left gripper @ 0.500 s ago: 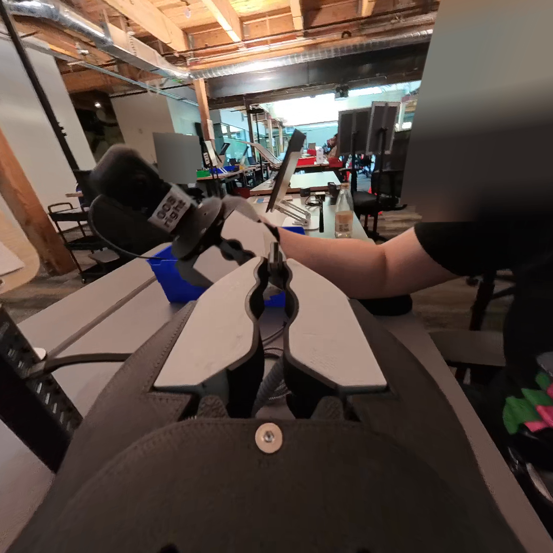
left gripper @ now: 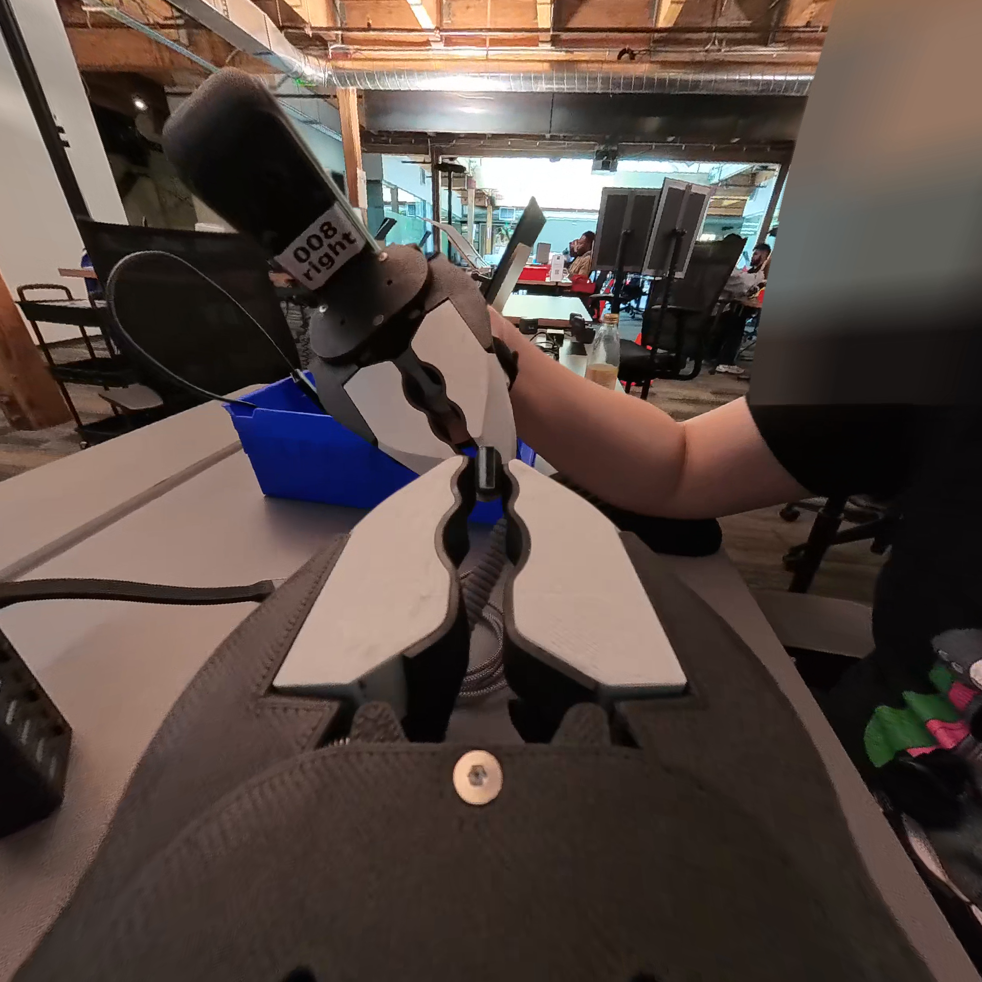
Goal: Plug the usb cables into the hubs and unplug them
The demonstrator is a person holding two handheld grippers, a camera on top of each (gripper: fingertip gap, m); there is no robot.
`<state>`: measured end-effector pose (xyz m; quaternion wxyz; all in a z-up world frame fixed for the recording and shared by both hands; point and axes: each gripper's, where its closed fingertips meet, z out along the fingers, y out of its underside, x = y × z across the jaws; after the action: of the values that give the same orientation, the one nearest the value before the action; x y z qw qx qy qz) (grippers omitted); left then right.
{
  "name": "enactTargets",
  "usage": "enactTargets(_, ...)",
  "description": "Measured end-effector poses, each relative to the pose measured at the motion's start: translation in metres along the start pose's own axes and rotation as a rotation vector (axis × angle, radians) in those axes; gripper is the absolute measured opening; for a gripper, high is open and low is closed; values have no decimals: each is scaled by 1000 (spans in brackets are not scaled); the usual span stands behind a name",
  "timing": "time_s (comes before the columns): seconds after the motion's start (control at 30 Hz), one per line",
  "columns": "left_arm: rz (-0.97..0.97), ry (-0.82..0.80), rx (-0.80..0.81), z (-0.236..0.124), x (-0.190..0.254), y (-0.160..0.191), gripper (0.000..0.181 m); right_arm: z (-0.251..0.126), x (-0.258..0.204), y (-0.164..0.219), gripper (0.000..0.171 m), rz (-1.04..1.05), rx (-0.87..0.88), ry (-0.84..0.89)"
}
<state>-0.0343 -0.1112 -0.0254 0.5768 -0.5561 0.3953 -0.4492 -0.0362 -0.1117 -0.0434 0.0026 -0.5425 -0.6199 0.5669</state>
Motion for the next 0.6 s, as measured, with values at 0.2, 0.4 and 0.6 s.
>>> enactTargets(0.2,32,-36,-23,2,-4,4,8,-1,4,3,5,-25,-24,34)
enactTargets(0.4,-254,-104,-92,-9,-30,13,40,-6,30,-5,5,-114,-44,305)
enactTargets(0.6,-556,-54,-61,-21,-40,12,46,-6,40,-24,5,-264,-48,563)
